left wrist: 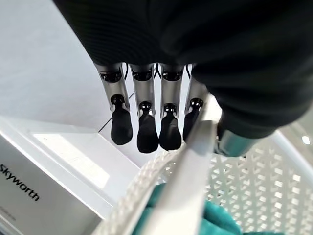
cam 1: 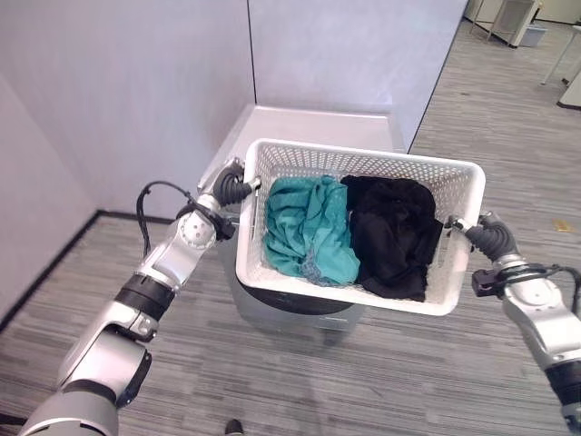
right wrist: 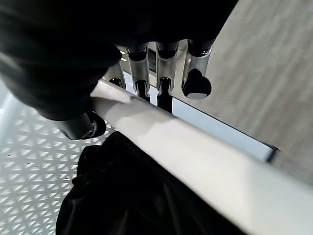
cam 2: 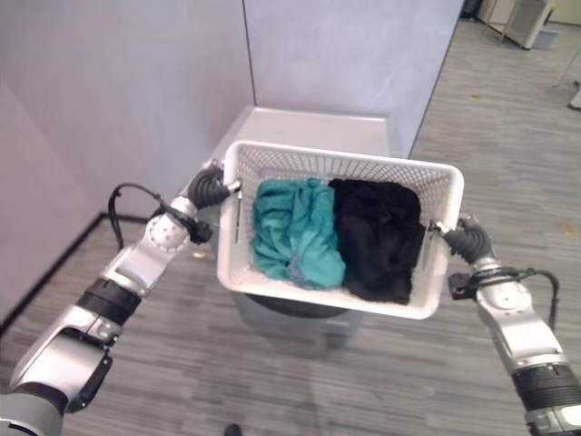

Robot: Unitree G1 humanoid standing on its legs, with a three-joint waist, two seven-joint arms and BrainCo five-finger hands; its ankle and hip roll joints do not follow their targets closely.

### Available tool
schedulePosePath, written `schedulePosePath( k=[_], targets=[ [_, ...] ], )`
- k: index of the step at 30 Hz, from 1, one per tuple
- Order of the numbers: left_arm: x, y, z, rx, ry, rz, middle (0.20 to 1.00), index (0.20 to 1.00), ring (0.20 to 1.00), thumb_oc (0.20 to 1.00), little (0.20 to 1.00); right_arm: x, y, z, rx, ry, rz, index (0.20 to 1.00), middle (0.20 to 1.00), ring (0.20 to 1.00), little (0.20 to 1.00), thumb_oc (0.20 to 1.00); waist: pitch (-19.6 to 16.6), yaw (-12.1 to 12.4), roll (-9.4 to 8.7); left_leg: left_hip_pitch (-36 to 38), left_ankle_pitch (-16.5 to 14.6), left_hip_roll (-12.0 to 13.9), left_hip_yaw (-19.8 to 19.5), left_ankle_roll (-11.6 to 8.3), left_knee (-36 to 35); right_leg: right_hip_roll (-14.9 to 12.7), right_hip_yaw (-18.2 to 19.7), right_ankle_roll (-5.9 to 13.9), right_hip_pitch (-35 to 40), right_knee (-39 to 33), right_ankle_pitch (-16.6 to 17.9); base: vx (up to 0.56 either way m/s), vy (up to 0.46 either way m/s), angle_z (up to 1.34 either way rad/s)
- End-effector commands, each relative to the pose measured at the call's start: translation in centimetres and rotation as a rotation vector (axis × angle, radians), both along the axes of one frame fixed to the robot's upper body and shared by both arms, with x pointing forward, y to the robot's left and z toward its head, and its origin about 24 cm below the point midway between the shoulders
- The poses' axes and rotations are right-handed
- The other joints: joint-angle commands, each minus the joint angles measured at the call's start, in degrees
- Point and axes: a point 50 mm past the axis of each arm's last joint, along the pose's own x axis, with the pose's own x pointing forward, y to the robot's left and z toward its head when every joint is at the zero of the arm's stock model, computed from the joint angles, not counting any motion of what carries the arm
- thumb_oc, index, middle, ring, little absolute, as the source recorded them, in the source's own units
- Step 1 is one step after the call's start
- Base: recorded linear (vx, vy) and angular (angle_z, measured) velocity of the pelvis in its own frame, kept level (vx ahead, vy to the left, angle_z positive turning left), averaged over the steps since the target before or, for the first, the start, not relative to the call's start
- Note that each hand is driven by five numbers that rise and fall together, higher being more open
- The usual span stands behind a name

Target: Grab the laundry basket,head to the washer,open it,put in the laundry and shut it.

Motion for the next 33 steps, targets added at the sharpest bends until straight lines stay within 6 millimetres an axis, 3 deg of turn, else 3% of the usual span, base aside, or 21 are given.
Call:
schedulePosePath(
  k=[1, 4, 7, 9, 10, 12, 14, 17, 18, 23, 26, 30, 31, 32, 33],
  targets=[
    [0.5, 2.9, 4.5, -0.07, -0.172, 0.124, 0.2, 0.2, 0.2, 0.2, 0.2, 1.4, -1.1, 9.3, -0.059, -0.349, -0.003, 0.2, 0.2, 0.2, 0.2, 0.2, -3.2, 2.4, 6.89, 7.2, 2.4, 5.2, -0.7, -4.56, -14.6, 6.0, 1.2, -2.65, -3.9, -5.7, -0.5, 0.37, 0.186, -0.67],
    [0.4, 3.6, 6.5, -0.034, -0.239, 0.135, 0.2, 0.2, 0.2, 0.2, 0.2, 3.0, 0.5, 10.6, -0.058, -0.382, 0.042, 0.2, 0.2, 0.2, 0.2, 0.2, -4.2, 3.9, 7.61, 8.0, 0.4, 3.7, -2.5, -4.12, -11.8, 4.5, 2.7, -1.84, -3.2, -4.7, -1.4, 0.29, 0.195, -0.97],
    [0.5, 3.6, 8.3, -0.017, -0.288, 0.139, 0.2, 0.2, 0.2, 0.2, 0.2, 4.7, 2.3, 11.4, -0.05, -0.39, 0.077, 0.2, 0.2, 0.2, 0.2, 0.2, -5.1, 5.2, 8.36, 9.4, -3.8, 0.6, -3.0, -1.87, -8.9, 1.7, 4.0, -0.47, -3.5, 0.7, -2.1, 0.3, 0.291, -0.39],
    [0.8, 3.3, 9.2, -0.011, -0.308, 0.139, 0.2, 0.2, 0.2, 0.2, 0.2, 5.4, 2.8, 12.0, -0.055, -0.396, 0.078, 0.2, 0.2, 0.2, 0.2, 0.2, -5.3, 5.4, 8.96, 11.5, -5.4, -1.4, -2.1, 0.62, -9.2, -0.1, 4.8, 1.16, -6.6, 10.7, 0.3, 0.21, 0.271, -0.26],
    [0.8, 3.3, 9.3, -0.011, -0.31, 0.14, 0.2, 0.2, 0.2, 0.2, 0.2, 5.4, 2.8, 12.1, -0.055, -0.398, 0.078, 0.2, 0.2, 0.2, 0.2, 0.2, -5.2, 5.6, 8.89, 11.5, -5.3, -1.5, -1.9, 0.73, -9.3, -0.3, 5.1, 1.26, -7.1, 11.5, 0.0, 0.11, 0.207, 0.0],
    [1.3, 1.9, 10.0, -0.01, -0.314, 0.125, 0.2, 0.2, 0.2, 0.2, 0.2, 6.2, 2.9, 13.6, -0.072, -0.427, 0.048, 0.2, 0.2, 0.2, 0.2, 0.2, -3.1, 4.1, 9.89, 14.1, -6.2, -3.6, -2.6, 3.83, -9.8, -0.3, 8.6, 1.74, -14.7, 29.1, 5.6, 0.1, 0.297, -0.09],
    [1.6, 1.7, 10.9, 0.001, -0.325, 0.134, 0.2, 0.2, 0.2, 0.2, 0.2, 6.5, 2.8, 15.0, -0.071, -0.456, 0.033, 0.2, 0.2, 0.2, 0.2, 0.2, -2.8, 4.1, 10.42, 15.1, -7.1, -4.1, -2.2, 4.65, -9.8, -2.0, 7.3, 1.79, -18.3, 32.7, 5.8, 0.15, 0.224, 0.2],
    [1.6, 1.3, 11.5, 0.011, -0.329, 0.123, 0.2, 0.2, 0.2, 0.2, 0.2, 6.8, 1.9, 16.0, -0.085, -0.455, -0.007, 0.2, 0.2, 0.2, 0.2, 0.2, -3.3, 3.8, 10.67, 17.2, -8.2, -4.2, -1.7, 4.31, -11.6, -4.1, 1.7, 1.6, -19.6, 23.5, 3.7, 0.25, 0.048, 0.09],
    [1.8, 1.1, 11.6, 0.021, -0.323, 0.119, 0.2, 0.2, 0.2, 0.2, 0.2, 6.9, 1.4, 16.2, -0.086, -0.446, -0.027, 0.2, 0.2, 0.2, 0.2, 0.2, -3.6, 3.1, 10.86, 18.6, -9.3, -3.6, -1.6, 3.69, -12.3, -4.5, 0.1, 2.39, -19.7, 14.3, 4.3, 0.29, -0.099, 0.11],
    [1.9, 1.7, 12.1, 0.045, -0.339, 0.149, 0.2, 0.2, 0.2, 0.2, 0.2, 6.8, -0.3, 15.3, -0.098, -0.387, -0.074, 0.2, 0.2, 0.2, 0.2, 0.2, -3.2, 2.2, 10.2, 21.9, -11.4, -2.6, -2.2, 2.52, -13.4, -4.7, 5.5, 5.24, -21.1, -1.7, 10.5, 0.25, -0.127, 0.13],
    [2.2, 2.0, 12.2, 0.059, -0.331, 0.169, 0.2, 0.2, 0.2, 0.2, 0.2, 6.8, -0.8, 15.3, -0.1, -0.365, -0.088, 0.2, 0.2, 0.2, 0.2, 0.2, -2.8, 2.0, 9.5, 23.9, -13.1, -1.9, -2.3, 1.96, -12.9, -4.7, 6.6, 6.3, -22.0, -4.6, 12.4, 0.21, -0.162, 0.07],
    [2.3, 2.3, 11.6, 0.061, -0.311, 0.176, 0.2, 0.2, 0.2, 0.2, 0.2, 6.9, -0.9, 14.5, -0.106, -0.328, -0.074, 0.2, 0.2, 0.2, 0.2, 0.2, -4.1, 2.0, 8.29, 25.2, -14.9, -1.1, -3.3, 1.06, -11.1, -4.3, 6.0, 5.82, -19.6, -4.0, 12.2, 0.31, -0.263, 0.08],
    [2.3, 2.7, 10.4, 0.042, -0.279, 0.178, 0.2, 0.2, 0.2, 0.2, 0.2, 6.8, -0.5, 13.1, -0.103, -0.294, -0.047, 0.2, 0.2, 0.2, 0.2, 0.2, -4.8, 1.6, 8.25, 25.6, -13.8, 1.3, -3.9, -0.43, -8.3, -2.5, 5.3, 4.66, -19.2, -1.7, 10.7, 0.21, -0.229, 0.2],
    [2.3, 2.7, 10.4, 0.042, -0.279, 0.178, 0.2, 0.2, 0.2, 0.2, 0.2, 6.8, -0.5, 13.1, -0.103, -0.294, -0.047, 0.2, 0.2, 0.2, 0.2, 0.2, -4.8, 1.6, 8.28, 25.5, -13.9, 1.3, -3.9, -0.45, -8.3, -2.5, 5.3, 4.65, -19.2, -1.7, 10.7, 0.31, -0.383, 0.16],
    [2.3, 3.0, 9.9, 0.037, -0.264, 0.178, 0.2, 0.2, 0.2, 0.2, 0.2, 6.9, -0.2, 12.6, -0.096, -0.28, -0.029, 0.2, 0.2, 0.2, 0.2, 0.2, -4.8, 1.4, 8.39, 24.2, -10.1, 3.4, -3.4, -2.06, -2.9, -1.1, 4.0, 3.25, -18.1, -1.0, 9.4, 0.13, -0.288, 0.25]
  ],
)
